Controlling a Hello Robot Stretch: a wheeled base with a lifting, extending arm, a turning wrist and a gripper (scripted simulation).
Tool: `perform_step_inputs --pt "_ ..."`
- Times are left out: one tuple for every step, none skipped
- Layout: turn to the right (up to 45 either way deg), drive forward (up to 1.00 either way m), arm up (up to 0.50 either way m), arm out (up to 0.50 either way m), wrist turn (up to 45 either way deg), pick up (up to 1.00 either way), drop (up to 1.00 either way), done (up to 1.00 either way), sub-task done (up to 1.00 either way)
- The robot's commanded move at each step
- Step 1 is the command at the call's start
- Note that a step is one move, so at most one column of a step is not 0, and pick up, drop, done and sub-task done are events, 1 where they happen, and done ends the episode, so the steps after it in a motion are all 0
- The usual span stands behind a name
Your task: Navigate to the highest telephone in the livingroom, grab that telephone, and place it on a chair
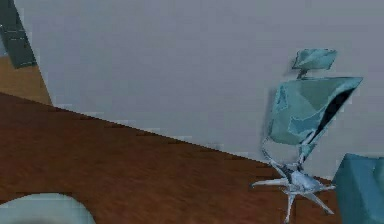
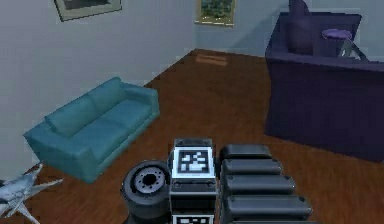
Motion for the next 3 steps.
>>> perform_step_inputs --pt "0.0 0.70 0.00 0.00 0.0 0.00 0.00 0.00 0.00" --pt "-6.0 0.00 0.00 0.00 0.0 0.00 0.00 0.00 0.00" --pt "0.0 0.60 0.00 0.00 0.0 0.00 0.00 0.00 0.00"
